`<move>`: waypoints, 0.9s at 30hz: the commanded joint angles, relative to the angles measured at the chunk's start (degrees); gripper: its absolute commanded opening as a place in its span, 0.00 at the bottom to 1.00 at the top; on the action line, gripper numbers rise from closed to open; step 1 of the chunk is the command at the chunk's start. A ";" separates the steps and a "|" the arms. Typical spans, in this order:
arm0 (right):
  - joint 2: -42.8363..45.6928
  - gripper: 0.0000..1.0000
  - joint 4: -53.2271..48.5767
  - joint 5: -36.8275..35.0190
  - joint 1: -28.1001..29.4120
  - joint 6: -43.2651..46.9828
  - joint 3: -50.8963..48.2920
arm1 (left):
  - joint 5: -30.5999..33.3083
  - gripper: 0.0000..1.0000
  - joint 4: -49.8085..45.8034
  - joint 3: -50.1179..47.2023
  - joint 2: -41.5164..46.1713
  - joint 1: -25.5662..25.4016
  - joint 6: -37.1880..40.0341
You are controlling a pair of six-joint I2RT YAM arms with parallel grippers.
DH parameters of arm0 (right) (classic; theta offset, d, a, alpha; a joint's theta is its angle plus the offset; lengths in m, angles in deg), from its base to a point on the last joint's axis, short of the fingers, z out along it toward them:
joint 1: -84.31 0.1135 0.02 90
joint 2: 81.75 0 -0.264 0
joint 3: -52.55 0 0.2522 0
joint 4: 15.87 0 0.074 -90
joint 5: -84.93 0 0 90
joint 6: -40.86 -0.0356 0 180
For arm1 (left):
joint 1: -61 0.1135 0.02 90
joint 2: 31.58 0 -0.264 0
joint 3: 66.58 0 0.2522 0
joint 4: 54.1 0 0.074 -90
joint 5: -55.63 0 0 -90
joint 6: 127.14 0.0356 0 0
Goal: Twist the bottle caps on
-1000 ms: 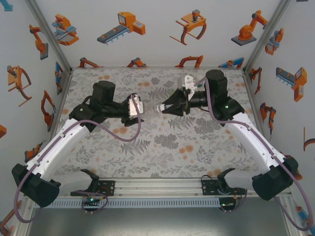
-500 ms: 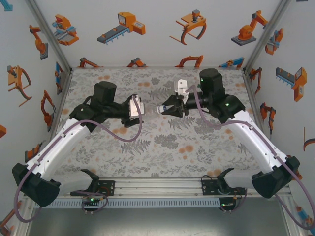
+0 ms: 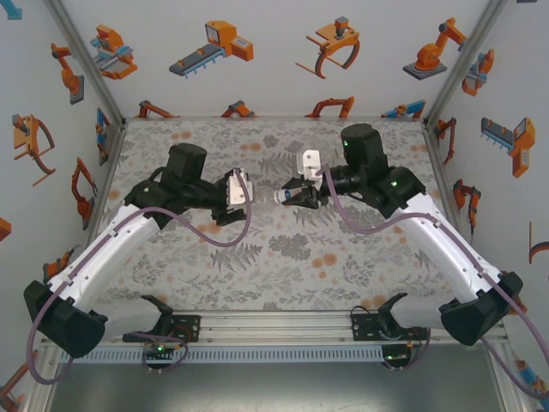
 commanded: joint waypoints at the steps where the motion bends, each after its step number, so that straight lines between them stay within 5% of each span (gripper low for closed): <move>1: 0.97 0.00 1.40 0.55 1.21 -4.08 -1.05 | -3.71 0.00 2.99 2.19 -0.26 -0.53 -0.11; 11: 7.55 0.00 21.66 -2.13 1.21 -33.18 -13.62 | -3.20 0.00 9.41 -0.46 0.59 -0.57 -3.21; 23: 2.97 0.00 13.86 -12.40 1.03 -68.73 -10.89 | 0.54 0.00 9.59 0.44 -1.12 -0.74 -3.48; 27: -1.59 0.00 4.13 -15.68 0.69 -80.21 -6.38 | 3.56 0.00 9.16 1.53 -2.35 -1.33 -4.52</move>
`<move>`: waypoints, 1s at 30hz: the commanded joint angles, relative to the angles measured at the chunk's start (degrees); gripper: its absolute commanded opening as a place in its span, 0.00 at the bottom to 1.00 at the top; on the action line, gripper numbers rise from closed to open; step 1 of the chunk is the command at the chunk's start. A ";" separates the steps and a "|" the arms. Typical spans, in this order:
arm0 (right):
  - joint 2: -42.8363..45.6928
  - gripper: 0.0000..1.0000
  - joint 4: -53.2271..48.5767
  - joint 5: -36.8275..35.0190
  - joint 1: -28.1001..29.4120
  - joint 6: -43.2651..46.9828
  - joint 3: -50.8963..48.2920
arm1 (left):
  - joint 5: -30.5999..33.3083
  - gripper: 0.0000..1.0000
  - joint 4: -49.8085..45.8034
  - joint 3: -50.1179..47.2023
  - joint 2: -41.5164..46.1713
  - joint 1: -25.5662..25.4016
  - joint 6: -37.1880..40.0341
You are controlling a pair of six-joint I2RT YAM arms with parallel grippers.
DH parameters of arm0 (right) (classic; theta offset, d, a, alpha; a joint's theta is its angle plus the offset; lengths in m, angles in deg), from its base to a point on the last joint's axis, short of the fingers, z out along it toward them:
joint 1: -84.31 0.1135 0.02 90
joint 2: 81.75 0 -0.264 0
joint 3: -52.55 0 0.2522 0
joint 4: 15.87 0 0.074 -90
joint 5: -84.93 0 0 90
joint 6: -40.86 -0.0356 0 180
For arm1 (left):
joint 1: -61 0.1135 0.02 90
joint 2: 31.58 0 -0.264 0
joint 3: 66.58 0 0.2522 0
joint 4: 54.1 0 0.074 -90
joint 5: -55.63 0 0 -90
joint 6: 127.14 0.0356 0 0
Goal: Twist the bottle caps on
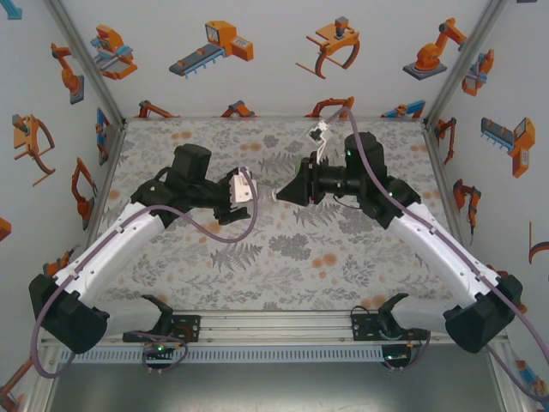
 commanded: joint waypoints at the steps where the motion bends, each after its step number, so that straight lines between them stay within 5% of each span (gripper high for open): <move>1: -4.27 0.00 -11.20 -0.78 0.78 -17.11 2.48 | -0.01 0.00 6.69 3.01 -0.80 -1.04 -2.90; 9: -6.68 0.00 -3.88 2.74 -3.12 -45.16 -4.21 | 3.11 0.00 7.03 3.94 -2.71 -3.20 -3.29; 17: -4.78 0.00 2.36 0.93 -3.37 -60.74 -11.92 | 5.95 0.00 6.31 4.95 -3.75 -5.04 -3.55; 25: -4.81 0.15 -7.44 -2.09 -3.37 -53.06 -7.40 | 7.53 0.00 5.45 3.74 -4.20 -6.38 -2.96; 30: -4.85 0.36 -13.75 -4.75 -3.37 -47.64 -2.78 | 6.46 0.00 6.44 2.39 -4.50 -6.41 -2.83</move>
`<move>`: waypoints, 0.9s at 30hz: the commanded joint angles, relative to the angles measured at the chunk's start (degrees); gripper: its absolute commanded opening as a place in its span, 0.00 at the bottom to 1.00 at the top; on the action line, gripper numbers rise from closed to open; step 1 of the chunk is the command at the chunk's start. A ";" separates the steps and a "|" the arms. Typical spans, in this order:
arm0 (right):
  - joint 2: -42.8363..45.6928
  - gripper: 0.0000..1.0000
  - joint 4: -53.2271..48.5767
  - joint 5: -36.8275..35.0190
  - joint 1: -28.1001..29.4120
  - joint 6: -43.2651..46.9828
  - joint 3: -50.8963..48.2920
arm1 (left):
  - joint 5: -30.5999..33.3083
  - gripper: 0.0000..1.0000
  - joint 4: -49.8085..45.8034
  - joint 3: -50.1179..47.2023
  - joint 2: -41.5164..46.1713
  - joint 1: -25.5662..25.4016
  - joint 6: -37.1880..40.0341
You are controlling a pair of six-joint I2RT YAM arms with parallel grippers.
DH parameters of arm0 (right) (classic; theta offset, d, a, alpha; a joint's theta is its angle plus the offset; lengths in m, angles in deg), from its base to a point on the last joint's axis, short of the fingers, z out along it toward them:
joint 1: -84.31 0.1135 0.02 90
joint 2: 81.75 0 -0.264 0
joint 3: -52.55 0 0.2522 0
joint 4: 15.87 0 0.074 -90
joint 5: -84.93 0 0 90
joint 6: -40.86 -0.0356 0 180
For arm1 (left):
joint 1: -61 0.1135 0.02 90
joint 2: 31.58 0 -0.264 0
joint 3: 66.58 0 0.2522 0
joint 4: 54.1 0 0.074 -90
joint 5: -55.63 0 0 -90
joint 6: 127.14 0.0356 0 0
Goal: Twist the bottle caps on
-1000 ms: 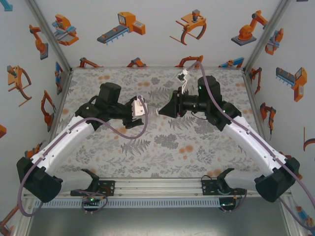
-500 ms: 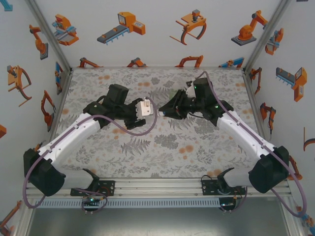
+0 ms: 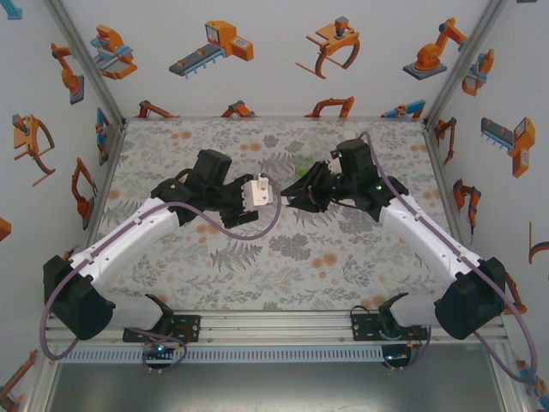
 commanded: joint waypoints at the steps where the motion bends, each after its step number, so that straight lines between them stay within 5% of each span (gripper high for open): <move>1: -0.31 0.39 -7.04 -1.01 1.33 2.55 1.83 | -6.12 0.00 7.95 1.88 0.24 -1.36 -0.67; 12: 1.03 0.58 -5.43 -3.38 1.33 2.84 3.73 | -6.75 0.00 9.11 0.59 -0.24 -1.31 -0.78; 19: 1.86 0.67 -5.45 -4.03 1.33 10.61 7.76 | -7.29 0.00 8.96 0.48 -0.55 -1.31 -0.73; 23: 2.35 0.81 -7.75 -3.36 1.18 16.75 11.37 | -7.71 0.00 8.96 0.77 -0.76 -1.37 -0.69; 27: 2.71 0.82 -14.75 -4.63 0.77 24.08 15.76 | -8.12 0.00 9.03 1.22 -0.84 -1.30 -0.69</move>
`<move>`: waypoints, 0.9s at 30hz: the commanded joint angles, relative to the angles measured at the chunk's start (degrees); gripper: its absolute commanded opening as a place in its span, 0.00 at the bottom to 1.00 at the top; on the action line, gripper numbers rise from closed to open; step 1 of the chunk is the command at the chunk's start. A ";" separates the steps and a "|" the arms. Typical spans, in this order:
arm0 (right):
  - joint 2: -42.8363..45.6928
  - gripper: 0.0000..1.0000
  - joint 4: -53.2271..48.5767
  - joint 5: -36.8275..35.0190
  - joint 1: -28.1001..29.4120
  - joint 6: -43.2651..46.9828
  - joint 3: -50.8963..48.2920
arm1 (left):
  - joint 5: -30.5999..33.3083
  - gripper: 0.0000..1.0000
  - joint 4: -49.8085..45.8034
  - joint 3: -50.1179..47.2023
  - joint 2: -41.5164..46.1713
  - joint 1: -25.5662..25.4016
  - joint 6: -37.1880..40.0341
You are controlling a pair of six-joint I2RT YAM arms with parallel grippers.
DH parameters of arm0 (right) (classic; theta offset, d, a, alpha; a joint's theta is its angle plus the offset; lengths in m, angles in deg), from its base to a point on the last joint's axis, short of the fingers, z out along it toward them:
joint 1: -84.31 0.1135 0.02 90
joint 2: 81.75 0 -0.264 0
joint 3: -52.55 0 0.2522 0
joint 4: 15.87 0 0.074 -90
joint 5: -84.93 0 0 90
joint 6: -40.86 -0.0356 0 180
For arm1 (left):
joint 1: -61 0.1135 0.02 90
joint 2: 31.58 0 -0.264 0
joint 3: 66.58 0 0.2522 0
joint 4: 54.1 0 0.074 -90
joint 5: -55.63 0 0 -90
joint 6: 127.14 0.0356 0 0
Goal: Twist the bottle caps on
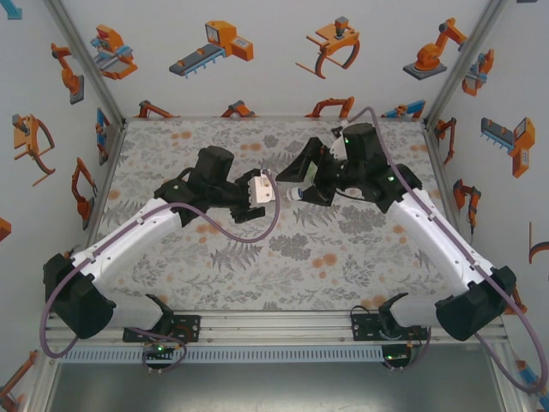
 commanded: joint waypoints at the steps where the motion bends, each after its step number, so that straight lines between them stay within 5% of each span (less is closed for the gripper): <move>1: 2.19 0.82 -7.50 -1.73 -0.41 9.63 4.47 | -2.49 0.00 1.24 1.36 -0.29 -0.28 -0.30; 11: 7.65 0.74 -7.78 -5.83 -1.56 31.97 7.04 | -3.54 0.00 1.24 1.71 0.70 -0.21 -0.80; 18: 15.20 0.62 3.79 8.04 -1.56 61.27 0.05 | -6.58 0.00 1.13 1.64 2.44 -0.23 -1.28; 24: 14.89 0.42 0.02 21.93 -1.47 84.85 -0.01 | -10.47 0.00 -0.57 2.13 3.78 -0.22 -0.74; 27: 14.44 0.45 0.40 22.71 -1.43 88.53 -0.94 | -11.74 0.00 -1.08 2.39 4.25 -0.25 -0.91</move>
